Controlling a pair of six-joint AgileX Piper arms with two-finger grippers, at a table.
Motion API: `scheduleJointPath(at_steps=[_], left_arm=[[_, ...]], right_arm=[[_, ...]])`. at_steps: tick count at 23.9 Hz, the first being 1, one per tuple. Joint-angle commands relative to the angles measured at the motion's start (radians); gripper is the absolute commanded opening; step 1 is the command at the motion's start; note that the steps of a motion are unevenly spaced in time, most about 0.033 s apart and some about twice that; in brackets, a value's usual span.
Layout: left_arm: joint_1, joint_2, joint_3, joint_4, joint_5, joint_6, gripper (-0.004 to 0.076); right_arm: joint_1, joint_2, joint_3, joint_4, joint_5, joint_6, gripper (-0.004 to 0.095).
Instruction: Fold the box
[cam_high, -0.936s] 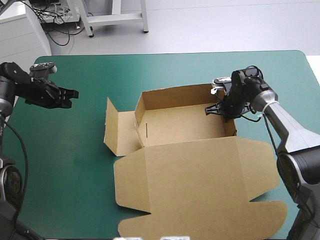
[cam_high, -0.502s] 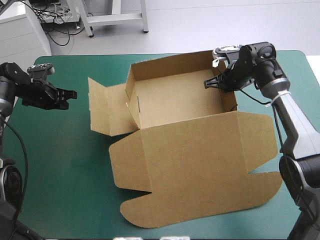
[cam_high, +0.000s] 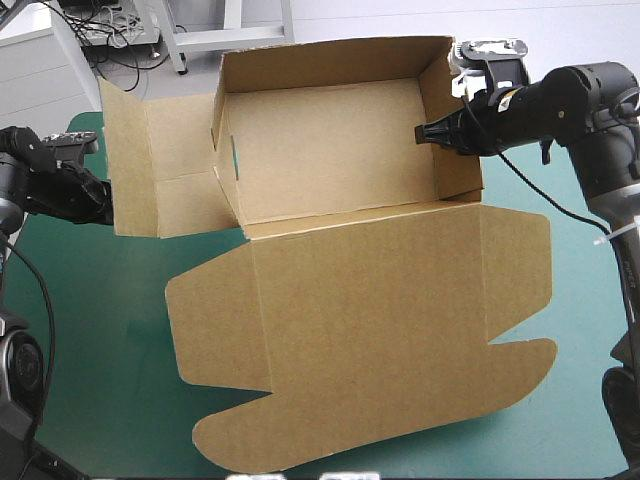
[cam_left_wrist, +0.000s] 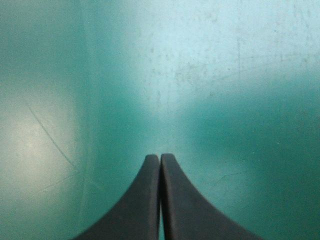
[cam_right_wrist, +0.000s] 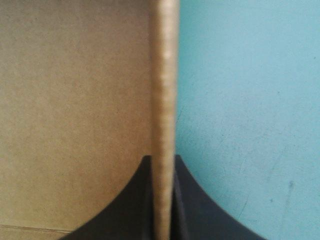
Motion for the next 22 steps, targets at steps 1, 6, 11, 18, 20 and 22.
scheduleJointPath(at_steps=[1, 6, 11, 18, 20, 22], left_arm=[[0.003, -0.042, -0.027, -0.020, -0.011, -0.007, -0.0032], [0.003, -0.042, -0.027, -0.053, -0.024, -0.009, -0.0032], [0.003, -0.033, -0.027, -0.207, -0.031, -0.025, -0.0006], [0.003, -0.012, -0.027, -0.255, 0.059, -0.051, 0.0414], [0.003, -0.008, -0.027, -0.254, 0.059, -0.094, 0.0485], [0.003, 0.000, -0.027, -0.269, 0.059, -0.096, 0.0519]], right_arm=[[-0.007, -0.050, -0.032, 0.058, 0.001, -0.002, -0.0023], [-0.007, -0.048, -0.032, 0.073, 0.001, -0.022, -0.0023], [-0.007, -0.048, -0.032, 0.018, 0.001, -0.061, -0.0023], [-0.007, -0.048, -0.032, -0.013, 0.001, -0.055, -0.0022], [-0.007, -0.048, -0.032, -0.013, 0.001, -0.055, -0.0022], [-0.007, -0.048, -0.032, -0.013, 0.001, -0.055, -0.0021]])
